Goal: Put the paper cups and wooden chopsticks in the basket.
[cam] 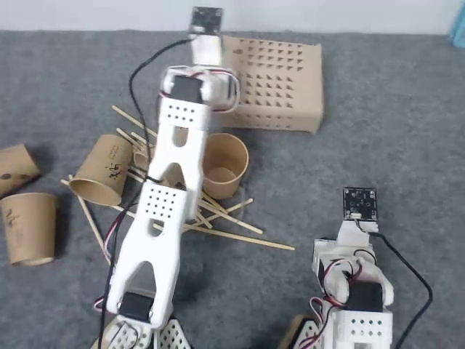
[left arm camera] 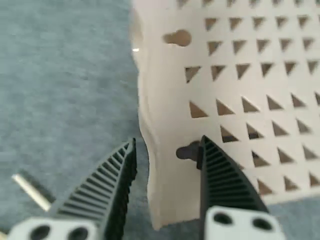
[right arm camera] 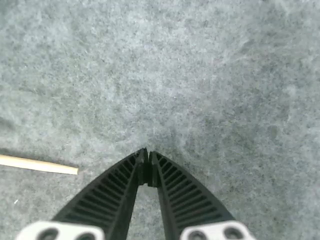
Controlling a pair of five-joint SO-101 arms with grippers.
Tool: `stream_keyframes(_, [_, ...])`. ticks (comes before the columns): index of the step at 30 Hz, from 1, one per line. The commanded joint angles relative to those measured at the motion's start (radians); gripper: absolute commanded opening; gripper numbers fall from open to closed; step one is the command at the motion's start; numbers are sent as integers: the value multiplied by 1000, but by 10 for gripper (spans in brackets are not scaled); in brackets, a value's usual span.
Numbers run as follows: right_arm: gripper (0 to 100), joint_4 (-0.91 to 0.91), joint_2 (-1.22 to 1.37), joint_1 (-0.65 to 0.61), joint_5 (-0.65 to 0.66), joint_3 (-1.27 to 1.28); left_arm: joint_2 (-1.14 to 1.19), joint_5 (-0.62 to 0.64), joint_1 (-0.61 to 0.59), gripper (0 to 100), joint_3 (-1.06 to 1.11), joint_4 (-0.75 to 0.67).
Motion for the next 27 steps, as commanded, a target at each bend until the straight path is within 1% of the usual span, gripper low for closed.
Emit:
stream_keyframes(1, [8, 4, -15, -1, 25, 21, -63, -20, 74, 191, -10, 38])
stream_keyframes(10, [8, 4, -15, -1, 25, 21, -72, -20, 135, 191, -12, 21])
stream_keyframes(21, [8, 4, -15, -1, 25, 21, -61, -18, 160, 191, -5, -183])
stream_keyframes(23, [8, 4, -15, -1, 25, 21, -60, 5, 160, 191, -5, -213])
stream_keyframes(27, [8, 4, -15, -1, 25, 21, -60, 121, 175, 191, -7, -284])
